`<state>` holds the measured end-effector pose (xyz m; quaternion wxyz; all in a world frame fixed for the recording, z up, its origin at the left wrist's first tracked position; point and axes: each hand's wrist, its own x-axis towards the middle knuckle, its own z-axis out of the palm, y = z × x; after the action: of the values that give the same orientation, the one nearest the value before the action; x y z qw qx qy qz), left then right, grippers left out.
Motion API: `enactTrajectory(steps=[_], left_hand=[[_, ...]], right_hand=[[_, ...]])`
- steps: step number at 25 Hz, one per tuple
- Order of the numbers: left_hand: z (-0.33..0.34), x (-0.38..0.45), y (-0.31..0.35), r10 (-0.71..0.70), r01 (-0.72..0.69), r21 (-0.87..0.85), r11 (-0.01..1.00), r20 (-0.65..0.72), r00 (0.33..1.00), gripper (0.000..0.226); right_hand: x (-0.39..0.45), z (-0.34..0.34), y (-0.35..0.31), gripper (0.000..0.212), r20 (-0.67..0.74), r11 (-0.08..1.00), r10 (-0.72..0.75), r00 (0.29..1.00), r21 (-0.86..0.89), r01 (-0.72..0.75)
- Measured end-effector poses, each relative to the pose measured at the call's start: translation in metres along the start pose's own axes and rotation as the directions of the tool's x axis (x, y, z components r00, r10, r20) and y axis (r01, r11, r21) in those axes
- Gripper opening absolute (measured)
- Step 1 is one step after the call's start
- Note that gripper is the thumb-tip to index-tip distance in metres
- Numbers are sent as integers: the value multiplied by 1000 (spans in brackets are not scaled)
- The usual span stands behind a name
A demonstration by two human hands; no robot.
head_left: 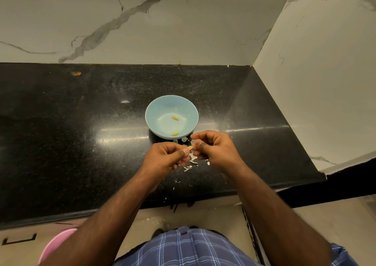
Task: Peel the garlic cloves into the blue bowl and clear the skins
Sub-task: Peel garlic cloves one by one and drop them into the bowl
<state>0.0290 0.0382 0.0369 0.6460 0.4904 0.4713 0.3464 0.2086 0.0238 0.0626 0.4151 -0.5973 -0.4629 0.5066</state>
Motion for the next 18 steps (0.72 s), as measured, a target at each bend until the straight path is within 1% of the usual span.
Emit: enactTrajectory(steps=[3, 4, 6, 9, 11, 13, 16, 18], left_hand=[[-1, 3, 0, -3, 3, 35, 999, -6, 1000, 13], [-1, 4, -1, 0, 1, 56, 998, -8, 1000, 13], [-4, 7, -1, 23, -16, 132, 991, -50, 998, 16], [-18, 14, -5, 77, -11, 318, 948, -196, 978, 23], [-32, 17, -10, 72, 24, 350, 937, -258, 963, 19], [-42, 17, -16, 55, 48, 369, 928, -263, 963, 12], [-49, 16, -24, 38, 68, 413, 908, -244, 969, 25], [-53, 16, -28, 27, 89, 406, 910, -272, 962, 28]], right_hand=[[3, -3, 1, 18, 110, 988, -46, 993, -139, 61], [3, -1, 1, 17, 122, 983, -46, 992, -170, 66], [6, 3, 0, 12, 50, 979, -38, 998, -199, 47], [15, 5, -1, 7, -73, 974, -42, 996, -225, 25], [26, 5, -5, 6, -113, 968, -55, 992, -248, 25], [38, 6, -13, 6, -145, 965, -73, 987, -261, 33], [62, 14, -21, 5, -182, 943, -97, 978, -333, 31], [73, 21, -24, 8, -181, 925, -106, 978, -379, 30]])
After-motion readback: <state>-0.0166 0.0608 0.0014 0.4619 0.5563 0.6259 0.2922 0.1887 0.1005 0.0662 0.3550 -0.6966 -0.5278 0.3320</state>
